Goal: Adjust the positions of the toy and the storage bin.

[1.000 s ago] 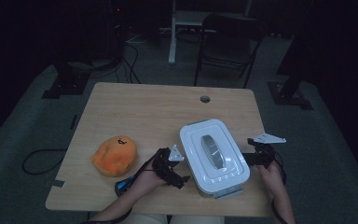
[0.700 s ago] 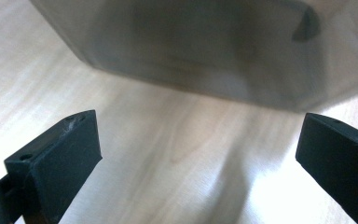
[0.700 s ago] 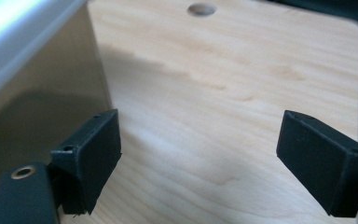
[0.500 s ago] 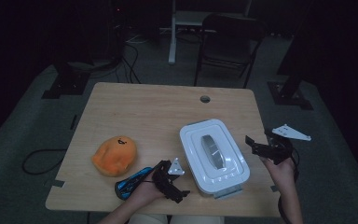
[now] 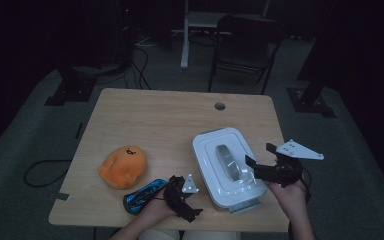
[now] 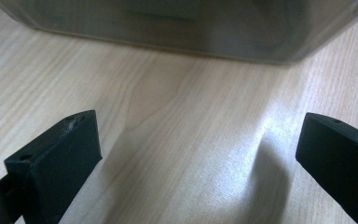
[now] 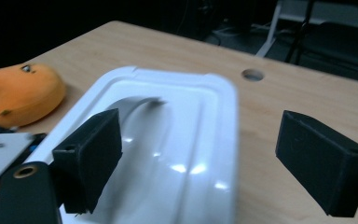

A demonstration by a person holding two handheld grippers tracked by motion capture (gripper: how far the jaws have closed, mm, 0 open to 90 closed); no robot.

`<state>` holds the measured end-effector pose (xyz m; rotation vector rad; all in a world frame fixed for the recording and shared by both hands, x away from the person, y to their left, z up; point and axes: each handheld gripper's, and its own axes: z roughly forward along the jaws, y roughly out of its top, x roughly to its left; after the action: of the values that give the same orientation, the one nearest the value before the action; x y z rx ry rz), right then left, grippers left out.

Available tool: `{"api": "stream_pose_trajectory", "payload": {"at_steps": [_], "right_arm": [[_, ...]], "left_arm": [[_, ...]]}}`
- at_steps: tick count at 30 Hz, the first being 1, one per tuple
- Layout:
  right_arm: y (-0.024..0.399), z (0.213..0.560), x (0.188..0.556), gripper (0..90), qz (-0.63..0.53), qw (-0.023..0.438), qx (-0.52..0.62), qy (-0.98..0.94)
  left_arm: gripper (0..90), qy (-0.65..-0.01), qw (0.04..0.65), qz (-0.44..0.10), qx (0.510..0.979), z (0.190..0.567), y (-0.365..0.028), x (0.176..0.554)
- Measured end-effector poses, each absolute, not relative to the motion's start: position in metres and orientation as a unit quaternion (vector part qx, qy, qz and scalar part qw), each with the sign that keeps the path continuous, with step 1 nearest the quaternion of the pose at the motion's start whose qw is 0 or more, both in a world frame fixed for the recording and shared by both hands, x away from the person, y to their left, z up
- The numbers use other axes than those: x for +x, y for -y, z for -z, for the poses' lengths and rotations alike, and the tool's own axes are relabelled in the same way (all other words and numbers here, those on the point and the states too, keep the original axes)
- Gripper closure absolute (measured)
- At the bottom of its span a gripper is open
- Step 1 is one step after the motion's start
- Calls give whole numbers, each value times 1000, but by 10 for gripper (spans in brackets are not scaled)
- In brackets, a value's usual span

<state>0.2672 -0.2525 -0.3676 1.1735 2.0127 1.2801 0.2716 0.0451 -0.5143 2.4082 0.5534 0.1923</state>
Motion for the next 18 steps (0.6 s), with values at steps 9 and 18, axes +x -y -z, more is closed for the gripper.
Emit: {"api": "stream_pose_trajectory", "payload": {"at_steps": [9,18], "right_arm": [[229,380,264,166,-452,214,419,-757],[205,387,268,305,-432,204,405,-780]], "left_arm": [[5,-207,327,-84,918,521,-46,268],[5,-209,341,-88,912,523,-47,269]]}}
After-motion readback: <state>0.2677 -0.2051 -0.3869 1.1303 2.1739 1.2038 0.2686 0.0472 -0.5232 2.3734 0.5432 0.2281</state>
